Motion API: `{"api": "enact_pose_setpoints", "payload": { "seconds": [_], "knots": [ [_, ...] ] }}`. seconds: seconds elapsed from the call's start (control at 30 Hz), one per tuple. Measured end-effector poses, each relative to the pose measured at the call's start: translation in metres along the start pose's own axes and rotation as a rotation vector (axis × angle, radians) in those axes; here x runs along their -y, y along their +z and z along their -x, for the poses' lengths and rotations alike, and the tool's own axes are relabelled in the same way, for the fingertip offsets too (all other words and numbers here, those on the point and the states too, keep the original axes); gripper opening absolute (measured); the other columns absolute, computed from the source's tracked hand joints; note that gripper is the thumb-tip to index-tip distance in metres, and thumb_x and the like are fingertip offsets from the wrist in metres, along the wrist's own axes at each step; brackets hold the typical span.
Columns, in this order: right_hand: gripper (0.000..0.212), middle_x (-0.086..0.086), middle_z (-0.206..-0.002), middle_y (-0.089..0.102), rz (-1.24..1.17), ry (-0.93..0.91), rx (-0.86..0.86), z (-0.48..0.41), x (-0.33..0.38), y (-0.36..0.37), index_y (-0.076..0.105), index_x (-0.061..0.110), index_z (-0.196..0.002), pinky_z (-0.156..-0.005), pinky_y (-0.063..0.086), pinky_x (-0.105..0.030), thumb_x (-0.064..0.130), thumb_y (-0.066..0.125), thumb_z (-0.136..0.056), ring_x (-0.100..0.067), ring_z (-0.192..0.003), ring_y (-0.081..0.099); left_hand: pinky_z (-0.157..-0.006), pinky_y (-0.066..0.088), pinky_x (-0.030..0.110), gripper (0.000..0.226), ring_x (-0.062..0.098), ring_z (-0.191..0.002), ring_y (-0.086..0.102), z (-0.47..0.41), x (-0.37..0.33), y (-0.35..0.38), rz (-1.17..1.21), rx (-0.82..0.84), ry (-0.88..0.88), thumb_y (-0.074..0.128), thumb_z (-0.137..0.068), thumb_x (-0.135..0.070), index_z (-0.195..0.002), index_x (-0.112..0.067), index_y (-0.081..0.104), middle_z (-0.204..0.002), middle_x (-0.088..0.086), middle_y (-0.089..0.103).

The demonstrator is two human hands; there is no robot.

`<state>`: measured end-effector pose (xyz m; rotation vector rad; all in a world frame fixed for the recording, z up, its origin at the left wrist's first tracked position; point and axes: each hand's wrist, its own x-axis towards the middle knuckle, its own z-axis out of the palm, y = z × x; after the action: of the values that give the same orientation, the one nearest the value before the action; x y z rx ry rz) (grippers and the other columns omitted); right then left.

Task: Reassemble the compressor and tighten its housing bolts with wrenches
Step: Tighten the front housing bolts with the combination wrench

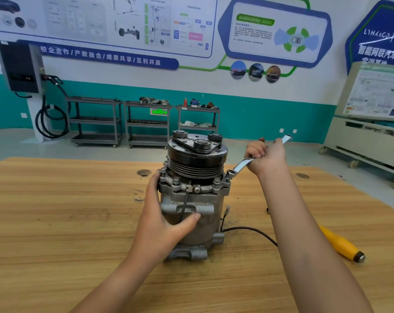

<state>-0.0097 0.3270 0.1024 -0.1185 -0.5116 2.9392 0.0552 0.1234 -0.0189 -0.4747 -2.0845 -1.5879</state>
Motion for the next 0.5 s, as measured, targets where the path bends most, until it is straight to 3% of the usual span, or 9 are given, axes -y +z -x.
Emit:
{"api": "enact_pose_setpoints", "payload": {
  "seconds": [0.23,0.4,0.5],
  "knots": [
    [0.039,0.005,-0.031,0.021,0.274,0.235,0.105,-0.015,-0.013,0.012,0.032,0.014,-0.062,-0.021,0.015,-0.017,0.016,0.032,-0.101,-0.005,-0.020,0.019,-0.084,0.029,-0.007,0.093,-0.018,-0.121,0.033,0.000,-0.004,0.000,0.027,-0.005,0.019,0.079,-0.060,-0.035,-0.132,-0.048,0.020,-0.134,-0.028,0.038],
    [0.037,0.005,-0.031,0.023,0.416,0.305,0.173,-0.025,-0.027,0.020,0.034,0.012,-0.064,-0.021,0.021,-0.020,0.010,0.031,-0.101,-0.004,-0.019,0.019,-0.084,0.029,-0.007,0.089,-0.022,-0.117,0.034,0.001,-0.006,-0.001,0.028,-0.010,0.028,0.079,-0.060,-0.033,-0.125,-0.054,0.022,-0.128,-0.034,0.038],
    [0.038,0.006,-0.032,0.024,0.339,0.296,0.143,-0.025,-0.023,0.016,0.035,0.012,-0.063,-0.021,0.019,-0.018,0.013,0.034,-0.101,-0.004,-0.020,0.020,-0.085,0.028,-0.007,0.090,-0.021,-0.118,0.033,0.001,-0.005,-0.001,0.013,-0.015,0.031,0.080,-0.061,-0.033,-0.125,-0.054,0.020,-0.130,-0.033,0.037]
  ]
}}
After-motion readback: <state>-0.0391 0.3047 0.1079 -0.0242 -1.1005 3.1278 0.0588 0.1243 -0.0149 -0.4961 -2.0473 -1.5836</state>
